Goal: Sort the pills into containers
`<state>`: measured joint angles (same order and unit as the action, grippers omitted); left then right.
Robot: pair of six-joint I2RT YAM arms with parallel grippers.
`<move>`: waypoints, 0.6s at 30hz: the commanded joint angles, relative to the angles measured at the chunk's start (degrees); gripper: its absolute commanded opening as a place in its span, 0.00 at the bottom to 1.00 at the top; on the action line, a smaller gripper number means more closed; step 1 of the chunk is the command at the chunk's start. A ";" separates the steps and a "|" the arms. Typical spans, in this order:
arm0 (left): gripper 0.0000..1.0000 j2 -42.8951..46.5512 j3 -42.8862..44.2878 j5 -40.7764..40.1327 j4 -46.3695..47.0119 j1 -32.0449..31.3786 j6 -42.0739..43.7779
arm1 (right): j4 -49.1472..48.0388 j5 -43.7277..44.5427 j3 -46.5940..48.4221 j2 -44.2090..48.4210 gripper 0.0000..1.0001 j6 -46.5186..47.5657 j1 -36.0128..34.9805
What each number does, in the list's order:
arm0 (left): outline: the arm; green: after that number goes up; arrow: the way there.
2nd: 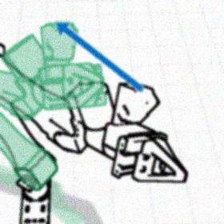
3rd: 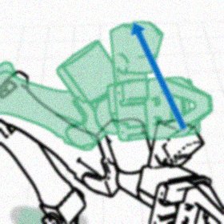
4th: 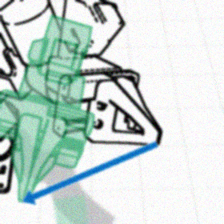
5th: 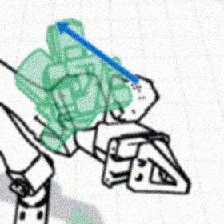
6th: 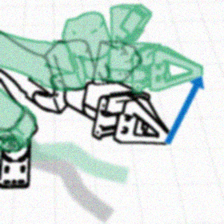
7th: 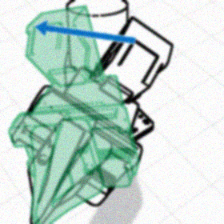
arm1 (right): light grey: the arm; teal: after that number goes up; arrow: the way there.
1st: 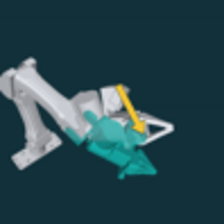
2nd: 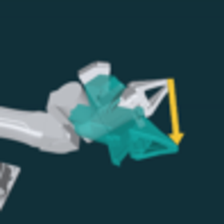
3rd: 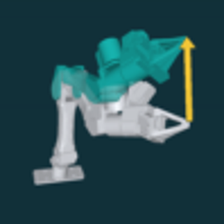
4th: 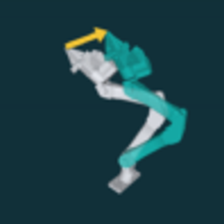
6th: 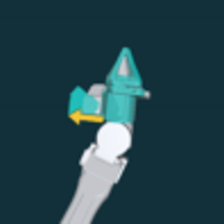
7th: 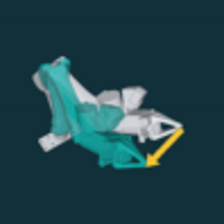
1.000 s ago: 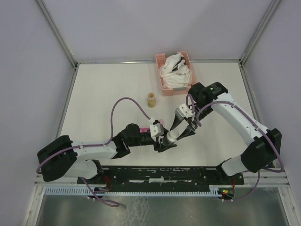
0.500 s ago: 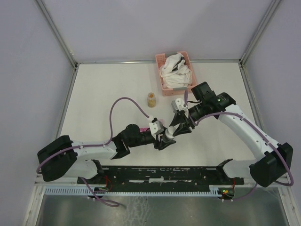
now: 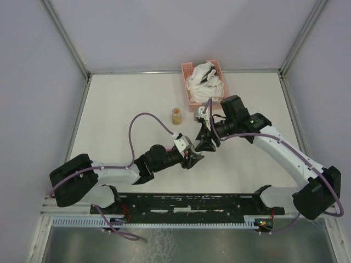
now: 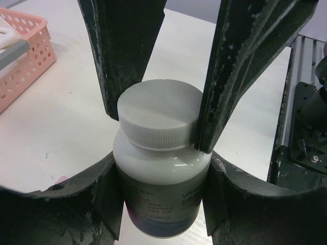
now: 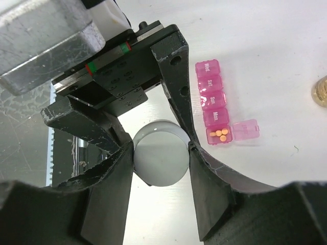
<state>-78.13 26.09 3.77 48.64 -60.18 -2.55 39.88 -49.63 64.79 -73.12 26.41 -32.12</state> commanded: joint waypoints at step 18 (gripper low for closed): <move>0.03 -1.34 4.15 -13.62 5.79 0.23 -3.94 | -11.74 15.92 -2.08 -0.73 0.03 -21.52 -2.99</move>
<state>-79.66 27.31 -4.12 48.36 -60.18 -5.74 30.57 -37.12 63.46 -73.28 10.68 -35.07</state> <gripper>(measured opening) 0.600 0.450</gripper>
